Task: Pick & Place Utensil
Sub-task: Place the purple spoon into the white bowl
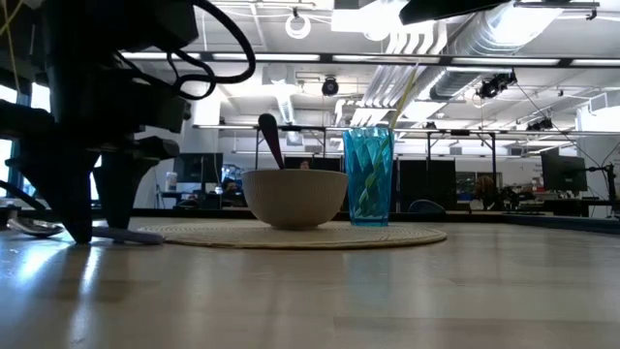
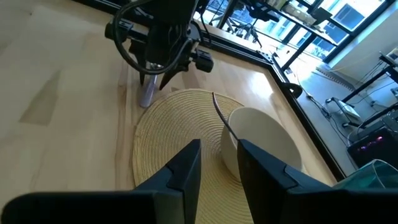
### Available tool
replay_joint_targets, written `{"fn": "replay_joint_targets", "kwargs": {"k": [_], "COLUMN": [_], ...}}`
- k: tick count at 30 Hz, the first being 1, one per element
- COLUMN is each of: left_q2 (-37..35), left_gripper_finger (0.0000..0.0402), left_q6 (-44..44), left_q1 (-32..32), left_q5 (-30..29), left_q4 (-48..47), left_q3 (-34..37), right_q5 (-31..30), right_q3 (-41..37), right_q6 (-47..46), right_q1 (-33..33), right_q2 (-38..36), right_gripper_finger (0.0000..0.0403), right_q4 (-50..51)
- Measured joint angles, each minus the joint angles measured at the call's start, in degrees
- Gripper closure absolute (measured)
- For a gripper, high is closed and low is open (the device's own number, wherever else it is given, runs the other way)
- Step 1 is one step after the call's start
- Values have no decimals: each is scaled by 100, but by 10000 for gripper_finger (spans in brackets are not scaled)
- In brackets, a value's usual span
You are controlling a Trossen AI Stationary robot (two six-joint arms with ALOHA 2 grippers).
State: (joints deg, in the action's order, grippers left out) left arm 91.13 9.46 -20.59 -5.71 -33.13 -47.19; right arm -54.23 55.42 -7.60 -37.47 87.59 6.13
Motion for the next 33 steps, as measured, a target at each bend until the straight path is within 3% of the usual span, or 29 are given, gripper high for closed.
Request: {"fn": "replay_joint_targets", "kwargs": {"k": [5, 14, 23, 33], "left_q2": [9, 13, -127, -1254], "left_gripper_finger": [248, 358, 343, 348], "left_q6": [43, 96, 131, -309], "left_q1": [-3, -9, 0, 4], "left_q5": [15, -116, -147, -379], "left_q4": [1, -91, -543, -721], "left_q3": [-1, -1, -97, -539], "right_q5": [121, 212, -138, -269], "right_q3": [0, 0, 0, 0], "right_q6": [7, 218, 313, 306], "right_q1": [0, -96, -462, -610], "right_q2": [0, 0, -242, -398], "right_gripper_finger": [304, 304, 304, 304], "right_q4": [-2, -85, -103, -78]}}
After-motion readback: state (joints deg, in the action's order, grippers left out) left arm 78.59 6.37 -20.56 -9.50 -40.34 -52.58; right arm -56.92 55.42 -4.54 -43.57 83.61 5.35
